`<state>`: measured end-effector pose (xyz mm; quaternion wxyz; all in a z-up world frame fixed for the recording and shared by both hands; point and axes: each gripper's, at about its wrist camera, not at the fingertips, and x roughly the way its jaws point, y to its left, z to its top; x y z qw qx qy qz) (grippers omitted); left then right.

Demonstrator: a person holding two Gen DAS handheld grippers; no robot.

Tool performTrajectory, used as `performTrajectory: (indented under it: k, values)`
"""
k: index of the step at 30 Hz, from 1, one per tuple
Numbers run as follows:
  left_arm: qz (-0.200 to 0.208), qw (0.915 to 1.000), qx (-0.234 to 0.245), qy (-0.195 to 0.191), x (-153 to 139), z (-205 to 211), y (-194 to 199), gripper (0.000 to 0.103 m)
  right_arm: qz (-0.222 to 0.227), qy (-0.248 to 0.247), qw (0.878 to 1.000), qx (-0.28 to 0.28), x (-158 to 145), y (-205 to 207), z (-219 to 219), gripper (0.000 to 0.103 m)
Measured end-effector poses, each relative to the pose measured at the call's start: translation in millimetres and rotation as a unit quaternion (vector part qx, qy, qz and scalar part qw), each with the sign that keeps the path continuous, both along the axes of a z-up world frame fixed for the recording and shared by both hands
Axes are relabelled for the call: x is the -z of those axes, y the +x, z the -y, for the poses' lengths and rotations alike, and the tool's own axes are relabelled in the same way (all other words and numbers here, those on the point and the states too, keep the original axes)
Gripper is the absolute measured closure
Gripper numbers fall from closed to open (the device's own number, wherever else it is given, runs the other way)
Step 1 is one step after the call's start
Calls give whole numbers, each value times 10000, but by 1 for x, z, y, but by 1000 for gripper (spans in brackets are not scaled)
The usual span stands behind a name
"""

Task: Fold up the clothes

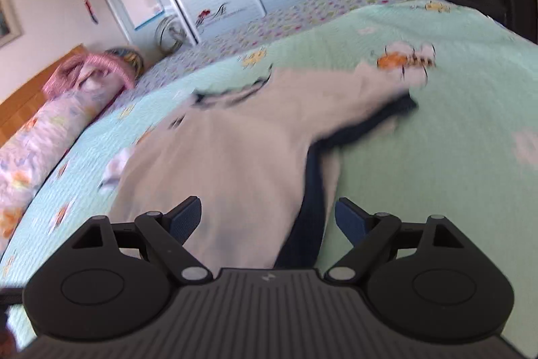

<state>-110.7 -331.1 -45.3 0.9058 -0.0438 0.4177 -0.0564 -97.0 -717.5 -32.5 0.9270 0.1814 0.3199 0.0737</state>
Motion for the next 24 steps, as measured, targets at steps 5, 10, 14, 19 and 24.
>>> performTrajectory:
  k: [5, 10, 14, 19, 24]
  values:
    - [322, 9968, 281, 672, -1, 20, -24, 45, -527, 329, 9977, 256, 8, -47, -15, 17]
    - [665, 9908, 631, 997, 8, 25, -38, 45, -483, 102, 9986, 194, -2, -70, -35, 22]
    - [843, 9809, 1078, 1379, 16, 35, -37, 45, -537, 105, 9984, 149, -6, -78, -44, 22]
    - [1227, 9550, 1550, 2214, 28, 47, -35, 45, -699, -55, 9975, -22, -3, -86, -55, 22]
    - [1116, 9459, 1777, 2474, 36, 41, -33, 45, -862, -64, 9963, -24, 3, -89, -57, 22]
